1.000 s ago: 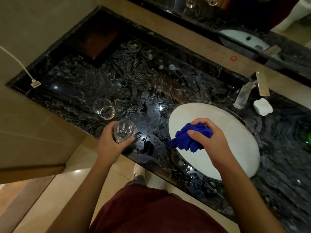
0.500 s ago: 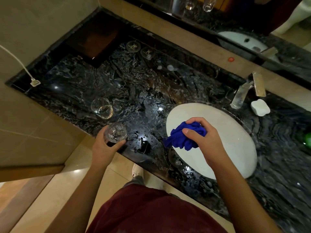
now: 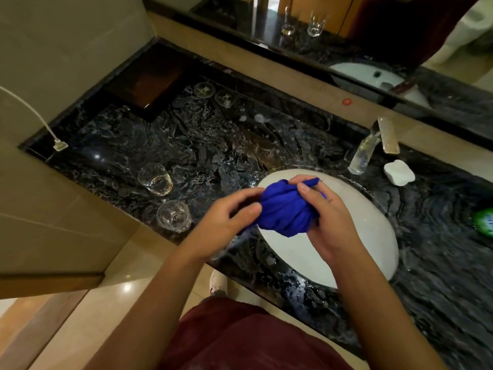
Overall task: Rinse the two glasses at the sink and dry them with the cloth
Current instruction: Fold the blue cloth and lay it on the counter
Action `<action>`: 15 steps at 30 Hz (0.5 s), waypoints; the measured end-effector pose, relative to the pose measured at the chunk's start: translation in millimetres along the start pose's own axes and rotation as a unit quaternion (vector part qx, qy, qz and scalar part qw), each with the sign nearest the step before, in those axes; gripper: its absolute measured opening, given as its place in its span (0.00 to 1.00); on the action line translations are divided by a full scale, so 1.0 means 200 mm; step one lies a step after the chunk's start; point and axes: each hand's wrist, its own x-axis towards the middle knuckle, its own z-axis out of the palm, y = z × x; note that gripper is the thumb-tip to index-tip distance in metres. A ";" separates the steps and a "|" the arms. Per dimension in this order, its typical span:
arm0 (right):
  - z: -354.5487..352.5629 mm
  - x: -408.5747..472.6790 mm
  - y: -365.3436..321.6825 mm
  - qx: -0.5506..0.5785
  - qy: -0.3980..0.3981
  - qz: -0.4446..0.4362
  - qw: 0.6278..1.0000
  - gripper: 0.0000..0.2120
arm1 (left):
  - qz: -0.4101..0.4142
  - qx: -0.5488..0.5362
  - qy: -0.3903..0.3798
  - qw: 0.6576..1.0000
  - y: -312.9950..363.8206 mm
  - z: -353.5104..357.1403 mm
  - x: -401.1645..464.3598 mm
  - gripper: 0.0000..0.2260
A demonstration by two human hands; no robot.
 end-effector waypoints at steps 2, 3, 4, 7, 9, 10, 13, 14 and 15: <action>-0.03 -0.03 -0.03 0.011 0.003 -0.009 1.000 0.08 | 0.013 -0.009 -0.022 1.000 0.03 0.06 0.03 0.23; -0.05 -0.05 -0.05 0.009 0.009 -0.014 1.000 0.08 | 0.021 -0.007 -0.023 0.999 0.05 0.09 0.04 0.23; -0.09 -0.07 -0.07 -0.008 0.016 -0.024 1.000 0.08 | 0.027 -0.005 -0.023 0.999 0.06 0.10 0.04 0.23; -0.19 -0.15 -0.13 -0.119 0.020 -0.070 0.990 0.14 | 0.035 -0.010 -0.038 0.999 0.09 0.15 0.08 0.22; -0.24 -0.21 -0.18 -0.187 0.029 -0.095 0.977 0.17 | 0.042 -0.004 -0.049 0.998 0.11 0.18 0.10 0.20; -0.27 -0.24 -0.20 -0.209 0.035 -0.105 0.972 0.18 | 0.051 0.016 -0.050 0.997 0.13 0.19 0.11 0.20; -0.32 -0.30 -0.26 -0.239 0.060 -0.144 0.958 0.16 | 0.081 0.071 -0.058 0.992 0.17 0.22 0.14 0.15; -0.33 -0.31 -0.27 -0.253 0.068 -0.161 0.952 0.15 | 0.090 0.075 -0.063 0.991 0.19 0.24 0.15 0.12; -0.35 -0.32 -0.29 -0.269 0.074 -0.177 0.944 0.15 | 0.100 0.070 -0.061 0.991 0.21 0.25 0.16 0.10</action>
